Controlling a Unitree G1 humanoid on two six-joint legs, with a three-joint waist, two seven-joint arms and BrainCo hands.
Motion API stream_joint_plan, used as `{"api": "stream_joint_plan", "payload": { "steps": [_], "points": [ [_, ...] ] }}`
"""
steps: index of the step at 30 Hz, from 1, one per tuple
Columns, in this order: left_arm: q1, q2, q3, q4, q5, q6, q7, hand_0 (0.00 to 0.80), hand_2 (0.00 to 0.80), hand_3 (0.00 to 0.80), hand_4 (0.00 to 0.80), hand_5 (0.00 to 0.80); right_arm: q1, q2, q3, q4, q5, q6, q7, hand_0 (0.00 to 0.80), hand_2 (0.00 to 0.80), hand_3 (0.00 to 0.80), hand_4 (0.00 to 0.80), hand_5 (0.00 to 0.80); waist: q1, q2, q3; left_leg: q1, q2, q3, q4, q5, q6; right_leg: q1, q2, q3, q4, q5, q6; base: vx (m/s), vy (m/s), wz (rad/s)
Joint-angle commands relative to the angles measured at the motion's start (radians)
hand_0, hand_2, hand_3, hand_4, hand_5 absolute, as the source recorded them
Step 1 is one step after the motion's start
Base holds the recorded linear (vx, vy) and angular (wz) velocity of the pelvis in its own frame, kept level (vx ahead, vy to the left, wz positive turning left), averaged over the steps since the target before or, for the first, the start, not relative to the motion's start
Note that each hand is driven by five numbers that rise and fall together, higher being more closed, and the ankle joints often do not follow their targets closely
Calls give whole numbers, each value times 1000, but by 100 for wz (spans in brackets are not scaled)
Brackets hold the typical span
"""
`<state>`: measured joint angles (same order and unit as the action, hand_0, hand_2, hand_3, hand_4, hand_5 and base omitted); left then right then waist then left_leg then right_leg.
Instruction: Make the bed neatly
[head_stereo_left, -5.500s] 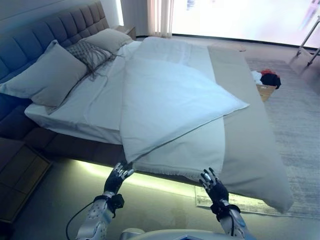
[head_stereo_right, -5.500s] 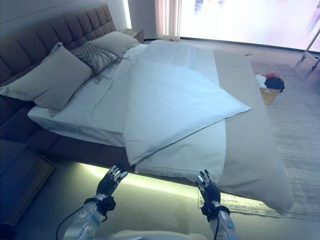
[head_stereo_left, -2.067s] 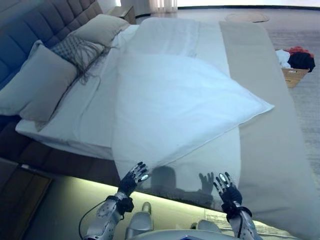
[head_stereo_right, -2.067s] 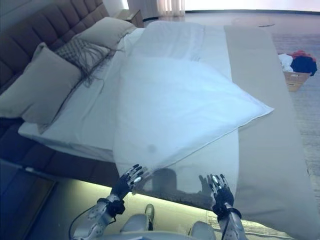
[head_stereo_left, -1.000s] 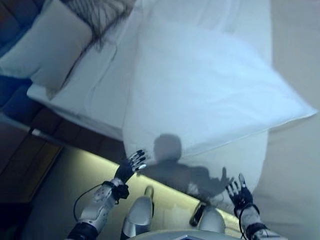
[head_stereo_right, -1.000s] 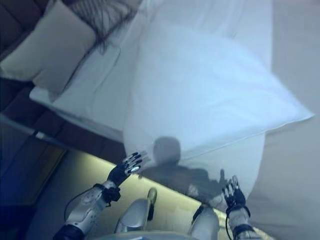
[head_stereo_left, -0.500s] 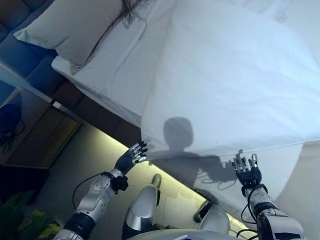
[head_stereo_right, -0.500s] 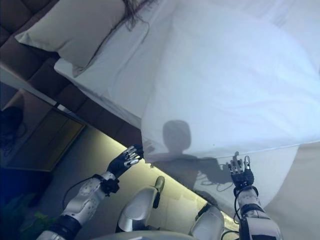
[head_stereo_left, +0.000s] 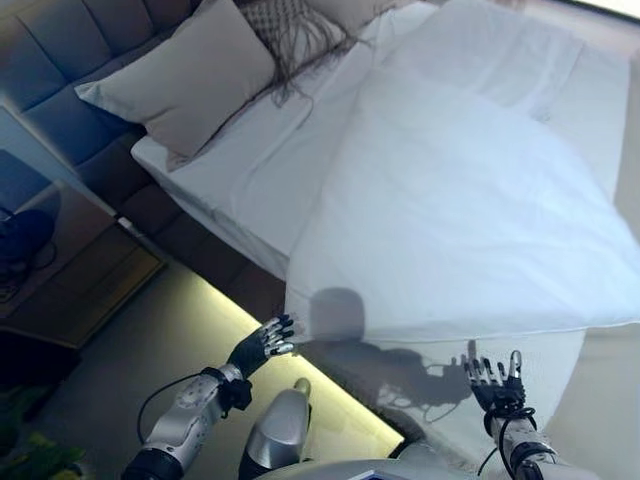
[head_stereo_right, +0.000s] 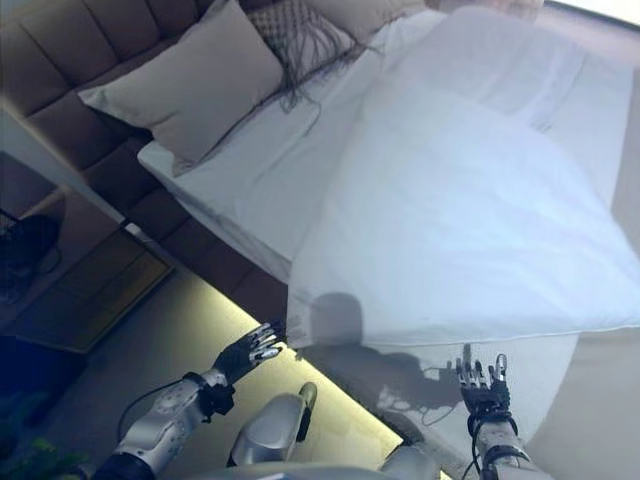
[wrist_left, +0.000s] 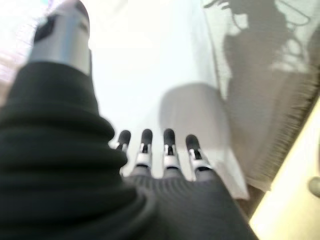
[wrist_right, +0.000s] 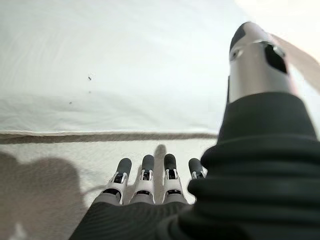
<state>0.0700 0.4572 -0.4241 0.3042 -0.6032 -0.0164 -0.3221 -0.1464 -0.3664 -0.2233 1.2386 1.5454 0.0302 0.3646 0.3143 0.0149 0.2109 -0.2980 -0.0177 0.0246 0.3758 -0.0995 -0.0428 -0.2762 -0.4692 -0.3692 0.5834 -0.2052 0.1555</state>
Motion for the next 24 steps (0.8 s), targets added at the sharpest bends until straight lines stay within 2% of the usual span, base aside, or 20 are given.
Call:
{"api": "stream_joint_plan", "payload": {
  "steps": [1, 10, 16, 24],
  "points": [
    [-62, 7, 12, -54, -41, -73, 17, 0, 0, 0, 0, 0, -62, -70, -46, -23, 49, 14, 50, 0, 0, 0, 0, 0, 3, 28, 70, -17, 66, -1, 51, -16, 9, -144, -67, 97, -54, 309, 94, -128, 57, 15],
    [-147, -4, -43, -14, -110, -158, 48, 0, 0, 0, 0, 0, -173, -152, -26, -43, 103, 51, 96, 0, 0, 0, 0, 0, -22, 83, 128, -162, 51, -13, 103, 1, -2, -306, -50, 156, 0, 304, 85, -118, 24, 5],
    [-176, -15, -67, -1, -132, -201, 54, 0, 0, 0, 0, 0, -213, -184, -21, -43, 131, 59, 92, 0, 0, 0, 0, 0, -31, 102, 150, -221, 41, -21, 109, 18, -4, -374, -33, 179, 16, 305, 82, -86, 18, 4],
    [-195, -29, -100, 3, -145, -216, 56, 0, 0, 0, 0, 0, -277, -233, -19, -54, 155, 64, 99, 0, 0, 0, 0, 0, -38, 119, 174, -274, 40, -22, 97, 44, -8, -433, -17, 196, 18, 311, 85, -49, 19, 2]
  ]
}}
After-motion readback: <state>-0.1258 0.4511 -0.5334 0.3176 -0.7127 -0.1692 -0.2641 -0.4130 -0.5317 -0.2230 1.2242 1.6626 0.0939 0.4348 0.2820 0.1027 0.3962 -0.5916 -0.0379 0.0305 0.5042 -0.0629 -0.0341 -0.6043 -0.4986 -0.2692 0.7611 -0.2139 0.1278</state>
